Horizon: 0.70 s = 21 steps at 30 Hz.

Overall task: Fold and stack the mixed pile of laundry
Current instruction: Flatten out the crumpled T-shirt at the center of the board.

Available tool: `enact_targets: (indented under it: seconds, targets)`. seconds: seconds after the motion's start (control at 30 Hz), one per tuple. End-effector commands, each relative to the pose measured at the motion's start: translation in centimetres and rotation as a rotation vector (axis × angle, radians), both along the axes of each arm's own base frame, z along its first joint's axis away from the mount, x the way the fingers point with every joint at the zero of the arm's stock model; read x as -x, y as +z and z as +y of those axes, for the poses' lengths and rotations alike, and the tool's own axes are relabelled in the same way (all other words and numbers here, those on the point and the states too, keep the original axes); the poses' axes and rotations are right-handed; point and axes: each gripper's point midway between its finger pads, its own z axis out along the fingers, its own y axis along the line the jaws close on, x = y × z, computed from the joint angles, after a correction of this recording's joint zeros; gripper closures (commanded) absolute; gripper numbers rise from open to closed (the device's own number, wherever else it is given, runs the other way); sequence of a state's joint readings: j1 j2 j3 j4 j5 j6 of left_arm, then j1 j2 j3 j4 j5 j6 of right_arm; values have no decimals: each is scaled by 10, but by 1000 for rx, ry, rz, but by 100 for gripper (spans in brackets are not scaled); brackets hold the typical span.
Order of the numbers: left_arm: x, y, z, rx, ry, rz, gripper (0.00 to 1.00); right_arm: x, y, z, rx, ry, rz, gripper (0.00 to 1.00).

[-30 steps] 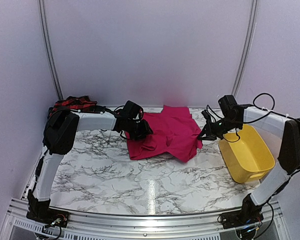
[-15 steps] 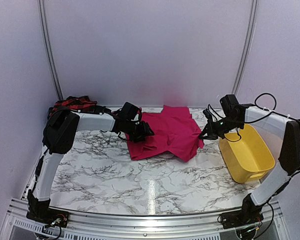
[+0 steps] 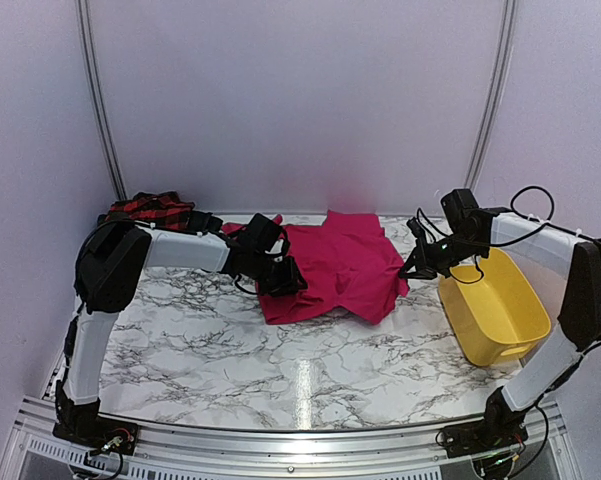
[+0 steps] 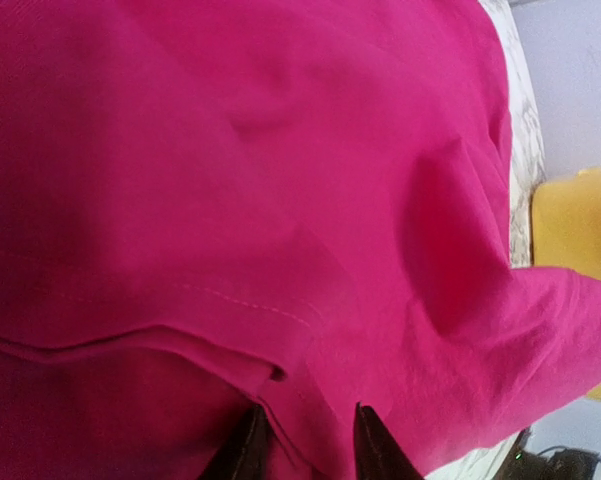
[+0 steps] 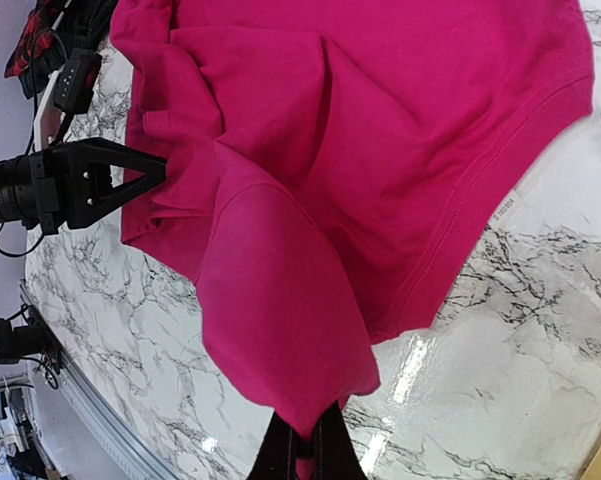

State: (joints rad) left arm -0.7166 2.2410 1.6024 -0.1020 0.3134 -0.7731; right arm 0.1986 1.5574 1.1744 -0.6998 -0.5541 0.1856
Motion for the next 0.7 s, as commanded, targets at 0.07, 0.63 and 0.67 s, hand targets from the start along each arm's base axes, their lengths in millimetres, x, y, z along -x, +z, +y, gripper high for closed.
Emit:
enact_targets:
  seconds: [0.07, 0.63, 0.67]
  targets:
    - [5, 30, -6, 10, -49, -55, 75, -5, 19, -5, 4, -15, -59, 100]
    - [17, 4, -29, -18, -113, -16, 66, -2, 17, -6, 3, -23, -52, 100]
    - [15, 4, -30, -16, -109, -17, 66, -1, 17, -6, 2, -22, -51, 100]
